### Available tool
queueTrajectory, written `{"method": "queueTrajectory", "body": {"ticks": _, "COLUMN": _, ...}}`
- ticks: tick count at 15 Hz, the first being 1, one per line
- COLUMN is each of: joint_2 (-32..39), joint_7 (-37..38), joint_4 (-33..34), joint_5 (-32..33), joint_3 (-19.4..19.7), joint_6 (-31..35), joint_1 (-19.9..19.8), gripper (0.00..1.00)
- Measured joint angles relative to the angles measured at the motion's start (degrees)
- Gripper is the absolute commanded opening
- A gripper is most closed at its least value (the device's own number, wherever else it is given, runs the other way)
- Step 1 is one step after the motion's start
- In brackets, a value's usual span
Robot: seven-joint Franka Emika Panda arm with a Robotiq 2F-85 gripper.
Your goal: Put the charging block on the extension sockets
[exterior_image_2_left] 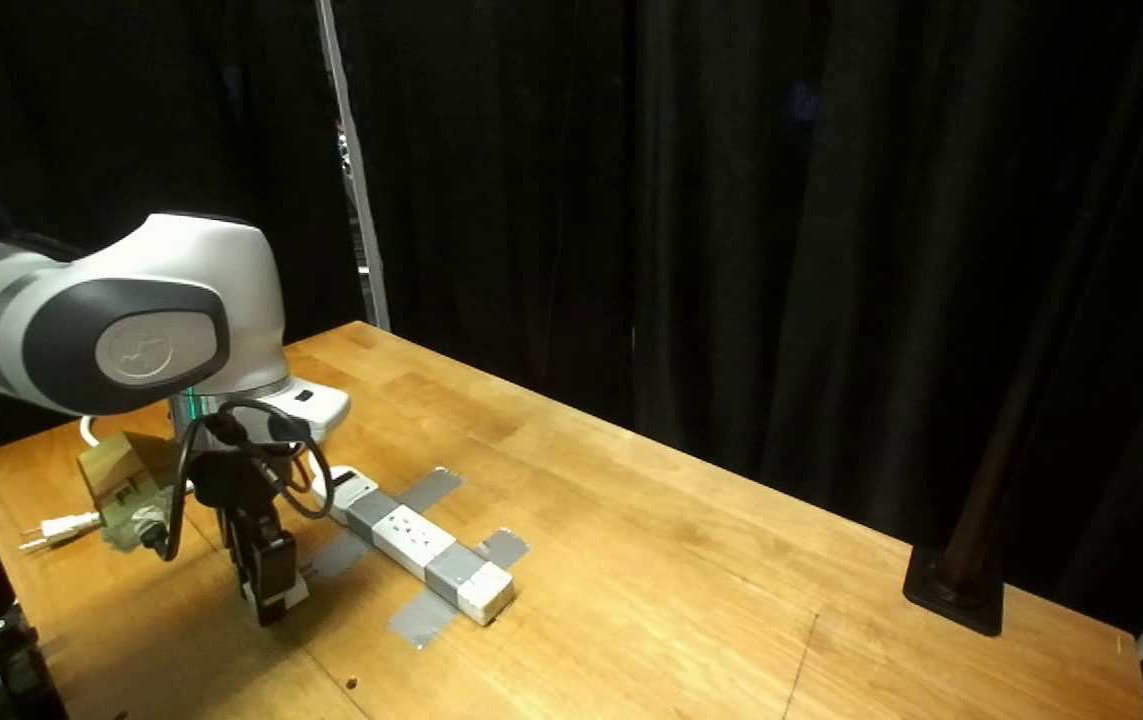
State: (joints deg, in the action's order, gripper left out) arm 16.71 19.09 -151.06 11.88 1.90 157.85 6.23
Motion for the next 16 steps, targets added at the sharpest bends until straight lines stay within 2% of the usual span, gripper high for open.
{"method": "queueTrajectory", "body": {"ticks": 1, "joint_2": -0.07, "joint_7": -0.20, "joint_4": 0.50, "joint_5": 0.00, "joint_3": 0.00, "joint_6": -2.17, "joint_1": 0.18, "gripper": 0.23}}
{"method": "queueTrajectory", "body": {"ticks": 4, "joint_2": -0.75, "joint_7": -0.51, "joint_4": 4.03, "joint_5": 1.04, "joint_3": -0.02, "joint_6": -14.96, "joint_1": 1.38, "gripper": 0.23}}
{"method": "queueTrajectory", "body": {"ticks": 10, "joint_2": -3.22, "joint_7": -1.23, "joint_4": 16.48, "joint_5": 7.54, "joint_3": -1.36, "joint_6": -40.94, "joint_1": 4.33, "gripper": 0.23}}
{"method": "queueTrajectory", "body": {"ticks": 13, "joint_2": -2.08, "joint_7": -5.64, "joint_4": 24.93, "joint_5": 9.37, "joint_3": -2.50, "joint_6": -52.29, "joint_1": 4.29, "gripper": 0.23}}
{"method": "queueTrajectory", "body": {"ticks": 16, "joint_2": 2.12, "joint_7": -13.20, "joint_4": 34.18, "joint_5": 12.56, "joint_3": -2.59, "joint_6": -62.16, "joint_1": 3.73, "gripper": 0.23}}
